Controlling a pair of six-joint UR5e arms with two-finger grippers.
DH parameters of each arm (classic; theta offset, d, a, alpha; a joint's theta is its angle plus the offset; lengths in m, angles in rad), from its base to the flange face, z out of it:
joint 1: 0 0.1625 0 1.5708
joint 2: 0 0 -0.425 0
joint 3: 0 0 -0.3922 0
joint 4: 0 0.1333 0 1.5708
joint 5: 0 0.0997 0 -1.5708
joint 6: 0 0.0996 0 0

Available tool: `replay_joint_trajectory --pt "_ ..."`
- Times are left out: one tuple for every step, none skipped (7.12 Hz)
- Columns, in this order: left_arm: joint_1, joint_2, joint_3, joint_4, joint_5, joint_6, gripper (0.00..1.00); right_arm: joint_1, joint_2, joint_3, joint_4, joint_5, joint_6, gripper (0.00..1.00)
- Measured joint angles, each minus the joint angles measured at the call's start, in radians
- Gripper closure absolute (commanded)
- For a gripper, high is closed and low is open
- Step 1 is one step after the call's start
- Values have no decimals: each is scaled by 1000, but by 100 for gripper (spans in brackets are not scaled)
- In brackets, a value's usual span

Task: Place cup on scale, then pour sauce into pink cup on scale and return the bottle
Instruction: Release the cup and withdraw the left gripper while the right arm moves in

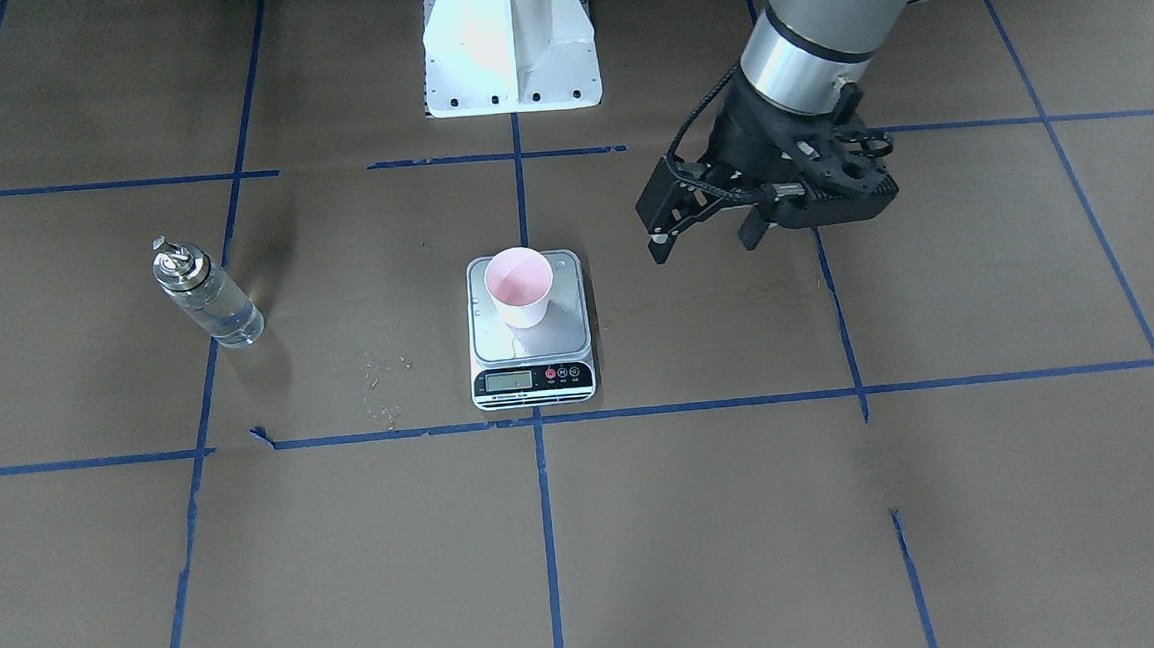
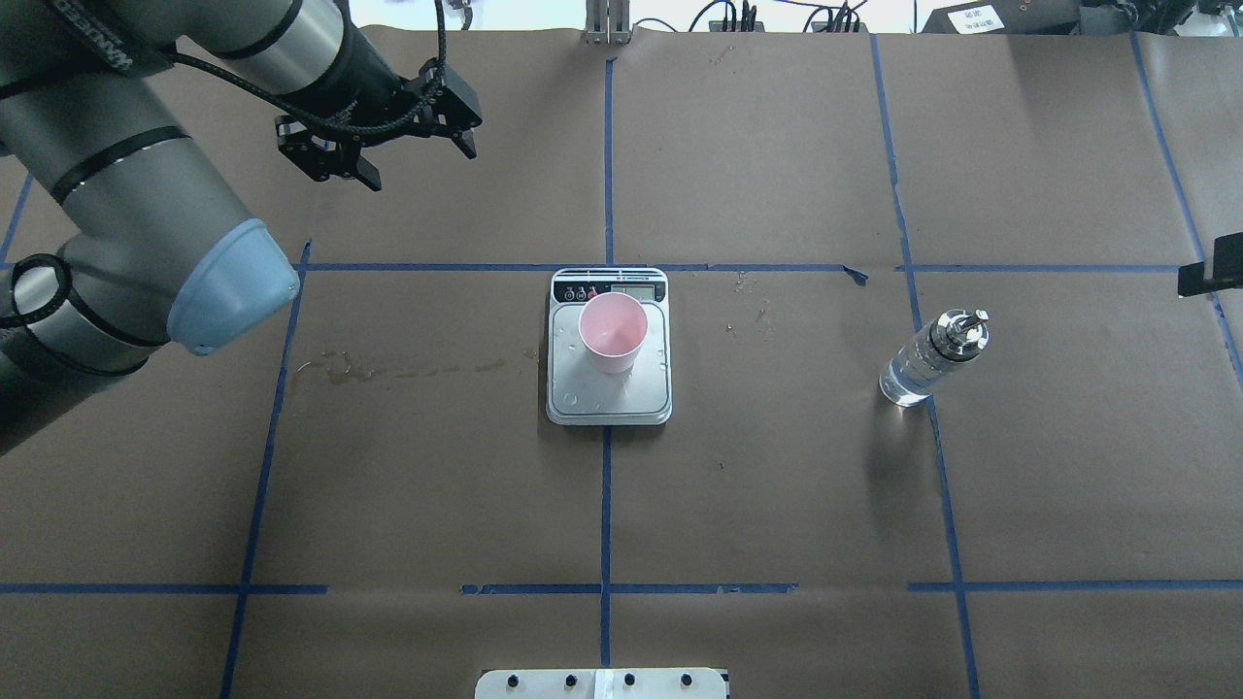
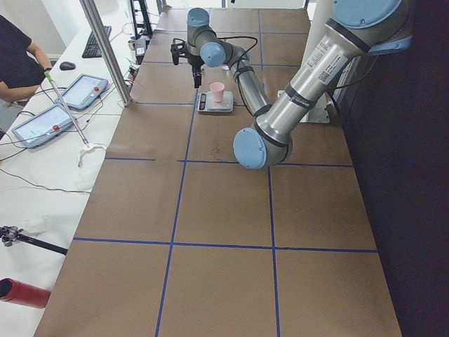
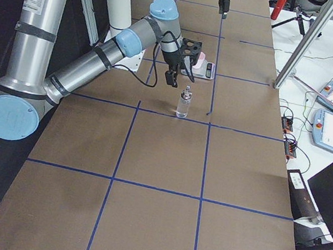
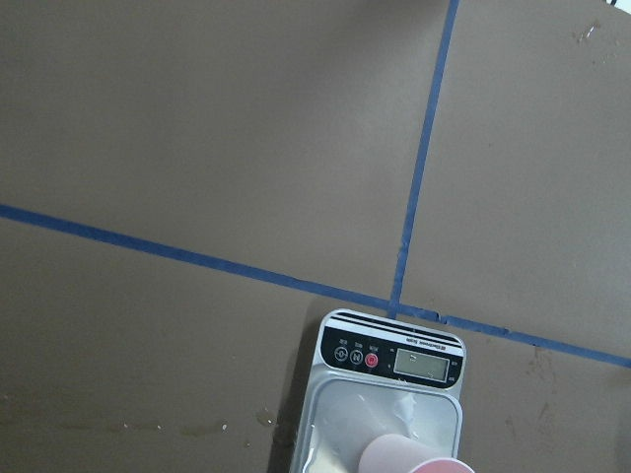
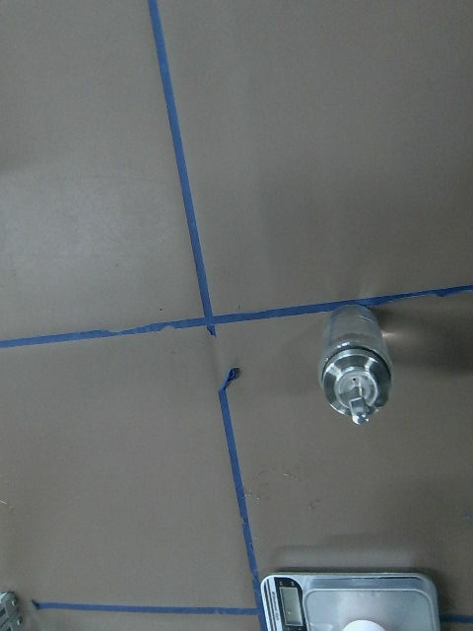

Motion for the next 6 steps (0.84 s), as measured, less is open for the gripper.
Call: replay_joint_trajectory --pt "-27 47 -35 6 -1 76 0 -101 -26 29 28 -103 84 0" --pt "-49 86 -61 8 0 144 0 -186 -105 41 139 -200 164 0" --pt "-62 109 -71 9 2 195 0 -278 -199 42 272 -313 240 0" --pt "-70 129 -80 9 5 226 0 -390 -246 37 341 -444 312 0" --pt "-78 154 -90 8 9 254 0 -515 -263 18 370 -592 385 0" --pt "-86 190 -95 7 12 311 0 -649 -263 -23 389 -761 463 0"
